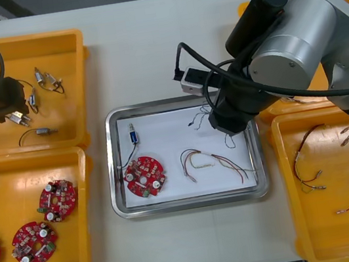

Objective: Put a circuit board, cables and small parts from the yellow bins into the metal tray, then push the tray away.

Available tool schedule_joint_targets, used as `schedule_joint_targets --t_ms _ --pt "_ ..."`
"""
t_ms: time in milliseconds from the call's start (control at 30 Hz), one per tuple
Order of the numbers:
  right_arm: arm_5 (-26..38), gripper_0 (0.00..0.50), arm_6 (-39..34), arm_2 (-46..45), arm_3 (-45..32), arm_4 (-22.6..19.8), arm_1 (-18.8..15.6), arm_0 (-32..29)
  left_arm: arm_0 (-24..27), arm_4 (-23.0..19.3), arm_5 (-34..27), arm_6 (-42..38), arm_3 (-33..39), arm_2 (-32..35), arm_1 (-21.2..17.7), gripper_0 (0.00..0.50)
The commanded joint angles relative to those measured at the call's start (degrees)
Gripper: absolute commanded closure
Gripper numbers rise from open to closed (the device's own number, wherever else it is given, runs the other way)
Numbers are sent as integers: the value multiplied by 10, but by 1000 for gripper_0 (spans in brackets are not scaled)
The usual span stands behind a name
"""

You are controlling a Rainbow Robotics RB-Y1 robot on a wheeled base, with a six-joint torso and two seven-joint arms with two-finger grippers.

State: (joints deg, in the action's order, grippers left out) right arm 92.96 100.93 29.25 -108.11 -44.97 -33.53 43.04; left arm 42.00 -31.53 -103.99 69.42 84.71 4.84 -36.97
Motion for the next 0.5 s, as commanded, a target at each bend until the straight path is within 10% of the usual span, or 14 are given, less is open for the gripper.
schedule_joint_targets --t_ms 33,500 --pt "-33 500 71 26 24 6 7 35 2 9 14 -147 -5 16 -25 24" --pt "-100 500 122 83 77 30 20 46 2 36 26 -346 -5 -10 -24 19"
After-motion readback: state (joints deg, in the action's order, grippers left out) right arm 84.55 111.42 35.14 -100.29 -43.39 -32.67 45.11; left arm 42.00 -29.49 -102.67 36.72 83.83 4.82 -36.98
